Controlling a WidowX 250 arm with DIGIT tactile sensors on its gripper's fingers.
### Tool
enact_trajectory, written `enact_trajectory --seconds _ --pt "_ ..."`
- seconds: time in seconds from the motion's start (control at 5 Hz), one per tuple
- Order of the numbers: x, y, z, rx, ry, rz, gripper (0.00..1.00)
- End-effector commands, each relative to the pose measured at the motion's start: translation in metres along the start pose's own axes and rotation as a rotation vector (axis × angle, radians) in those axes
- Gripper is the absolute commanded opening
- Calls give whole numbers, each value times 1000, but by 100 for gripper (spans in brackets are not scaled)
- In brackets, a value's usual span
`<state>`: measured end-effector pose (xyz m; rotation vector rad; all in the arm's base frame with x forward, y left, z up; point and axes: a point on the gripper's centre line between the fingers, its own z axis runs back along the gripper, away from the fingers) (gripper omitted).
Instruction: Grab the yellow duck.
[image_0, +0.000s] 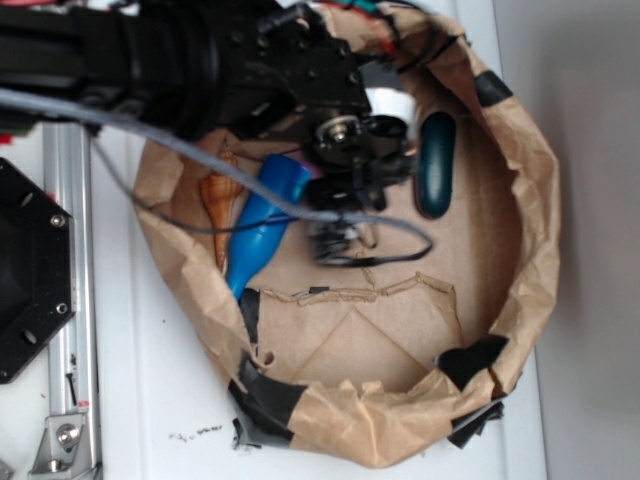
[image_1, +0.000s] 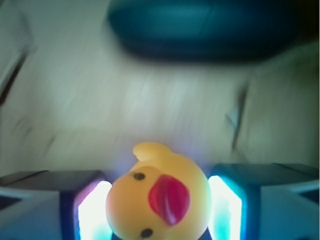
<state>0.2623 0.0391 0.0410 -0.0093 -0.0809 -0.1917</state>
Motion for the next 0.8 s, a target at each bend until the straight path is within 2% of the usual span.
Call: enact_trajectory --seconds 0.0,0.2,0.4,0.6 --pt "-6 -26 112 82 -76 234 0" --pt "-12 -36 125 93 -111 463 0" --pt "-12 -40 124 83 -125 541 0" --pt "-14 -37 119 97 -98 558 0"
